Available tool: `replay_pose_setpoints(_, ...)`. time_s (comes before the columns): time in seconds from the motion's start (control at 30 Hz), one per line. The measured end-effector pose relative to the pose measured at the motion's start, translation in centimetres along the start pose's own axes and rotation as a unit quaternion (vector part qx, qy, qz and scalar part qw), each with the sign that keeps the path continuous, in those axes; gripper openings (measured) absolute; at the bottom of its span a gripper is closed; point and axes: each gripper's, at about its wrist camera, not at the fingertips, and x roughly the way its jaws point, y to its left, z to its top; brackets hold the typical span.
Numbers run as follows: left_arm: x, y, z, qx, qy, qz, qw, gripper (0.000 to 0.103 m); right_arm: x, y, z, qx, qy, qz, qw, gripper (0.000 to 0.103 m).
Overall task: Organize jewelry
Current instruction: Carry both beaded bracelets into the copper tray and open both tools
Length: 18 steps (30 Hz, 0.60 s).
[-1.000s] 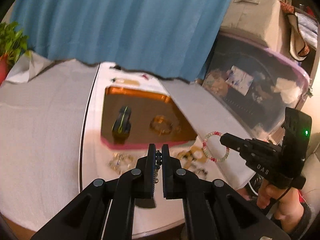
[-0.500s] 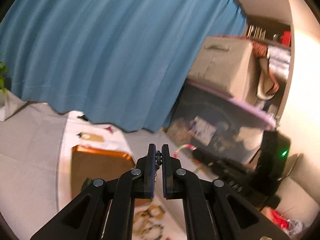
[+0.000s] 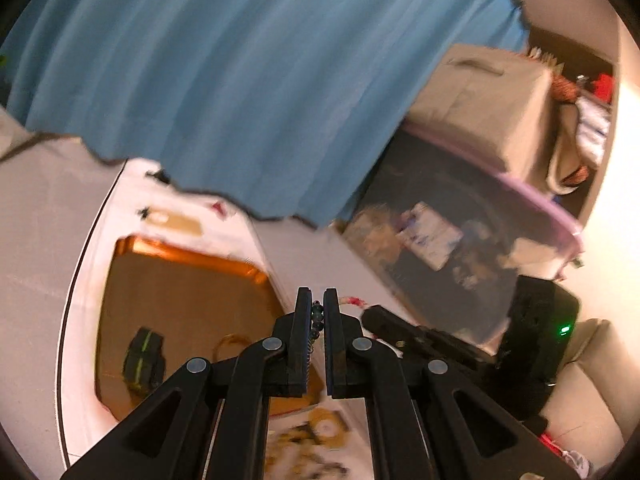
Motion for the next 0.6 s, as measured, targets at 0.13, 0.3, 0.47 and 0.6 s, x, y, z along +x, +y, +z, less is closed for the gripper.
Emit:
replay_pose_setpoints(0.13, 2.3, 2.1, -1.0, -0.009, 0.027, 0.024, 0.9993, 0.003, 2.6, -1.1, -1.5, -0.010, 0.034, -0.006, 0.999, 0.007)
replay_pose_setpoints(0.3, 4.8, 3.7, -2.6, 0.018, 0.067, 0.077, 0.9946, 0.003, 6.1, -3.3, -3.6, 0.020, 0.089, -0.025, 0.995, 0.007)
replay_pose_setpoints(0.47, 6.7, 4.2, -4.1, 0.052, 0.101, 0.120, 0.9862, 0.003, 9.1, -4.3, -5.3, 0.035, 0.136, -0.033, 0.990, 0.007)
replay_pose_setpoints(0.6, 7.4, 4.4, -4.6, 0.077, 0.113, 0.145, 0.9798, 0.003, 10.6, -4.5, -5.8, 0.036, 0.158, -0.044, 0.986, 0.007)
